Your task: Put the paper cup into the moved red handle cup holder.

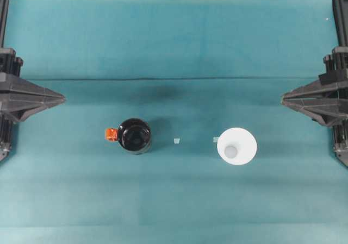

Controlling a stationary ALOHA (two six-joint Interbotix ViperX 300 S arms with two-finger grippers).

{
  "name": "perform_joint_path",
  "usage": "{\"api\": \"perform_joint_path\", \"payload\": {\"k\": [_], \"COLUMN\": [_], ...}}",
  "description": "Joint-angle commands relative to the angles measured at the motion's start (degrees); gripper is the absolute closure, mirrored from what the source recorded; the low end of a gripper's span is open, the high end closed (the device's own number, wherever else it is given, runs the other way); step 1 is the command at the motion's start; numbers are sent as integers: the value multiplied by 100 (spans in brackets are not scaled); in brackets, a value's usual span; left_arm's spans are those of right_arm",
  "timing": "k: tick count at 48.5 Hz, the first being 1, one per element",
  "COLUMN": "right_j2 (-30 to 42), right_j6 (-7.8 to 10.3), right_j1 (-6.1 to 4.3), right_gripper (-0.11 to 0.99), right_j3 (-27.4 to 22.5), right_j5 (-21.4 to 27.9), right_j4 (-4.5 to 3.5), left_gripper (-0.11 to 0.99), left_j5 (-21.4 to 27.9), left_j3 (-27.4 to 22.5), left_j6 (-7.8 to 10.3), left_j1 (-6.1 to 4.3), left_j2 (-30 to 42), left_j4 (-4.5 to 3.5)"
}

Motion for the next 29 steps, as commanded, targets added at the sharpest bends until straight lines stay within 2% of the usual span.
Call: {"api": "perform_joint_path", "payload": {"k": [1, 5, 8, 9, 13, 18, 23, 29], "right_j2": [70, 79, 88, 79, 70, 53, 70, 70], "right_j6": [9, 97, 246, 299, 554, 782, 879, 879], "right_j1": [-26, -26, -18, -18, -18, -18, -26, -26], "right_gripper": [88, 89, 95, 96, 98, 98, 98, 98], "right_j3": [-26, -18, -26, -35, -26, -26, -26, -26], "right_j5": [-26, 202, 457, 545, 870, 1239, 1573, 1775], "right_j4": [35, 167, 264, 272, 281, 281, 281, 281], "left_gripper": [85, 85, 85, 85, 85, 85, 85, 85], "left_j5": [334, 861, 1230, 1354, 1819, 2479, 3006, 3516], "left_j3": [-299, -580, -782, -853, -1081, -1336, -1538, -1740], "left_j6": [-237, -448, -501, -501, -501, -483, -483, -475], "left_j1": [26, 9, -18, -26, -44, -70, -79, -70], "left_j2": [519, 984, 1301, 1406, 1758, 2162, 2435, 2707], "left_j4": [62, 70, 70, 70, 79, 70, 70, 88]}}
